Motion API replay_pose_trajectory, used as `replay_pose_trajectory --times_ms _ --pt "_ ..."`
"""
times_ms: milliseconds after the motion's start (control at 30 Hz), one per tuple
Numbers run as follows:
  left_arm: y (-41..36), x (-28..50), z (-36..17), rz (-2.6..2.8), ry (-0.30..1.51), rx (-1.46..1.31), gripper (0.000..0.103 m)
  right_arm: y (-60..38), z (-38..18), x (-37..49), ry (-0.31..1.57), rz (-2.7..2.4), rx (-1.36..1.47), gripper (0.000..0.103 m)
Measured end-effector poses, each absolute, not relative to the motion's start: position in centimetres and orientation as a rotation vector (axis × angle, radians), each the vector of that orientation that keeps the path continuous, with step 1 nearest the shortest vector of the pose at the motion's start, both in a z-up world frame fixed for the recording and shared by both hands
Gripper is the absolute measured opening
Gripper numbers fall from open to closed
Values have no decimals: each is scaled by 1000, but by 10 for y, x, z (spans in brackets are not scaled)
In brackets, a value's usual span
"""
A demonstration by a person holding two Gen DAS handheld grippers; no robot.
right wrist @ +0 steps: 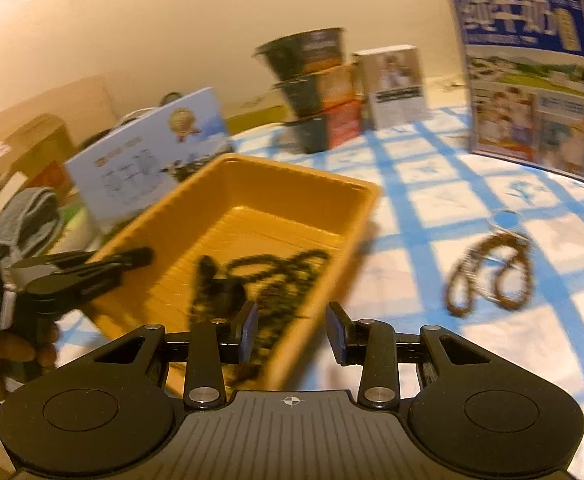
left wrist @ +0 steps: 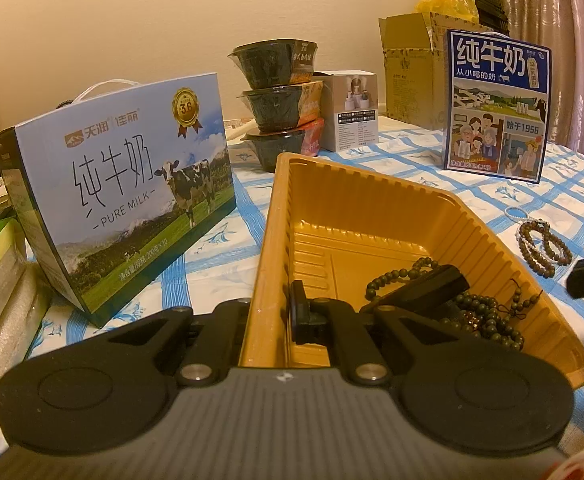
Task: Organize jewelry
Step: 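Carry the charm over the tray and open the right tool, then move the right tool to the white pearl strand and close on it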
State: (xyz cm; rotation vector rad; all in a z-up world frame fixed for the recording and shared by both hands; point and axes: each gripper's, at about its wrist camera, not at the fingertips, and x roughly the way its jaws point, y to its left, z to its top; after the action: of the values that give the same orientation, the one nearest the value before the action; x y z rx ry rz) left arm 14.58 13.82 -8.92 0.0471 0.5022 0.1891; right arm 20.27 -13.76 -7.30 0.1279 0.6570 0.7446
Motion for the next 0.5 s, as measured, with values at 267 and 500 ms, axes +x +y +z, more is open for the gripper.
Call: replay_pose_trajectory --times_ms 267,500 --pt "138 146 -89 189 502 48 6 -183 -83 220 680 592 132 38" --pt "138 146 -89 190 502 47 6 -209 -89 229 693 500 126 38"
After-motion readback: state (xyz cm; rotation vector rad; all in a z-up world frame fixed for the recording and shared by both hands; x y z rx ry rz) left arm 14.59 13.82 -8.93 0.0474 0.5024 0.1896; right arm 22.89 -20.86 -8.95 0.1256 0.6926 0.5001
